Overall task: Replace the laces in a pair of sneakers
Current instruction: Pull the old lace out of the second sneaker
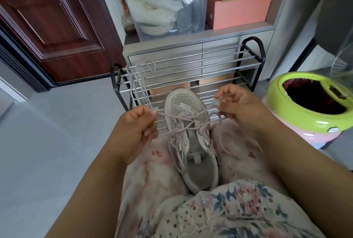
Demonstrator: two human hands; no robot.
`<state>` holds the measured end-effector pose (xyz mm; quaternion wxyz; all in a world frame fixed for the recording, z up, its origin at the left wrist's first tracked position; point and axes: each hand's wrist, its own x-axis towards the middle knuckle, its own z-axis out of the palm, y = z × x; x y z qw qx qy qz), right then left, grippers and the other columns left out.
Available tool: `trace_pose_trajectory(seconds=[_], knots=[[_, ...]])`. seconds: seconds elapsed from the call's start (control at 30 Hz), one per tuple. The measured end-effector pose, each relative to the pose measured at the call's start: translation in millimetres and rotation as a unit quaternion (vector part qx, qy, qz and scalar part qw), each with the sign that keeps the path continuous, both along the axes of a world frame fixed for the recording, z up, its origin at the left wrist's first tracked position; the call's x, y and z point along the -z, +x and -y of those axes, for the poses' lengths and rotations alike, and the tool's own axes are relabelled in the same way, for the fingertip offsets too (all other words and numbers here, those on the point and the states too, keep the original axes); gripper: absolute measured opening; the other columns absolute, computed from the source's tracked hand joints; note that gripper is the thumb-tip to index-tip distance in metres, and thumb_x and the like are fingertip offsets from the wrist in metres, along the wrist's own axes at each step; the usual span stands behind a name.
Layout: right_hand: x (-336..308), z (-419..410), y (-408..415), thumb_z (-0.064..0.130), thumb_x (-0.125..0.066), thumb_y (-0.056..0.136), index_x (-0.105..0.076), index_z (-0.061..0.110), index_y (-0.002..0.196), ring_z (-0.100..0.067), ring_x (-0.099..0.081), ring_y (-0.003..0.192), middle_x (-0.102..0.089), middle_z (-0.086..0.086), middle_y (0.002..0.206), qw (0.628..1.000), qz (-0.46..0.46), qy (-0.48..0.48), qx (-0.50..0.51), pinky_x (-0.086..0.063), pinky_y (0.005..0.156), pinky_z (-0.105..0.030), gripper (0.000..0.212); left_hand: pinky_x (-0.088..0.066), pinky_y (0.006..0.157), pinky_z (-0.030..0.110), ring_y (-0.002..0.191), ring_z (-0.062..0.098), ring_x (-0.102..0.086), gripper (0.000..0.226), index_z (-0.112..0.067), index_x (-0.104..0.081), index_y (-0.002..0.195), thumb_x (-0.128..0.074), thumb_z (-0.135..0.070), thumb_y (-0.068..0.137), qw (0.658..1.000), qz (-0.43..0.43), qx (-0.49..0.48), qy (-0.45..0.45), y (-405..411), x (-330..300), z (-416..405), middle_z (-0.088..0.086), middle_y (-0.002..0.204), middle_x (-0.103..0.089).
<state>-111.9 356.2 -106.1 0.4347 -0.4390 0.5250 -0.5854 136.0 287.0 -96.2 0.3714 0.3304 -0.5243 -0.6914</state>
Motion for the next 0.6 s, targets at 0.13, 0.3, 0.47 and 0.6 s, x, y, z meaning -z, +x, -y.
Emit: trace_pose_trajectory(seconds=[0.13, 0.3, 0.47, 0.6], knots=[[-6.3, -0.7, -8.9, -0.003, -0.069, 0.078, -0.059, 0.021, 0.078, -0.010, -0.037, 0.046, -0.045, 0.000, 0.052, 0.993, -0.117, -0.001, 0.033, -0.038, 0.049, -0.020, 0.026, -0.036, 0.046, 0.023, 0.043, 0.010, -0.034, 0.018, -0.001, -0.060, 0.079, -0.066, -0.016, 0.086, 0.970, 0.200, -0.068, -0.122, 11.8, -9.8, 6.5, 0.001, 0.051, -0.041], [-5.2, -1.2, -5.3, -0.009, -0.061, 0.081, -0.057, 0.014, 0.079, -0.008, -0.037, 0.039, -0.042, 0.002, 0.053, 0.999, 0.016, -0.017, -0.031, -0.038, 0.040, -0.020, 0.024, -0.042, 0.049, 0.022, 0.048, 0.010, -0.040, 0.011, -0.008, -0.066, 0.082, -0.068, -0.019, 0.085, 0.948, 0.266, -0.026, -0.170, 21.7, -14.2, 4.8, 0.001, 0.055, -0.045], [-10.7, -3.0, -24.4, 0.007, -0.075, 0.077, -0.061, 0.023, 0.073, -0.013, -0.044, 0.057, -0.052, -0.004, 0.063, 0.962, -0.271, 0.001, 0.014, -0.040, 0.058, -0.027, 0.021, -0.042, 0.057, 0.024, 0.053, 0.007, -0.046, 0.015, -0.017, -0.073, 0.077, -0.068, -0.030, 0.082, 0.927, 0.314, -0.021, -0.203, 29.6, -15.8, 6.4, 0.005, 0.062, -0.058], [-11.8, -5.5, -33.5, 0.011, -0.075, 0.077, -0.063, 0.018, 0.073, -0.007, -0.044, 0.056, -0.053, -0.002, 0.064, 0.965, -0.261, -0.003, 0.036, -0.040, 0.055, -0.018, 0.014, -0.042, 0.060, 0.023, 0.063, 0.018, -0.057, 0.025, -0.013, -0.074, 0.075, -0.065, -0.035, 0.084, 0.886, 0.378, -0.006, -0.268, 26.1, -12.2, 7.4, 0.012, 0.074, -0.065]])
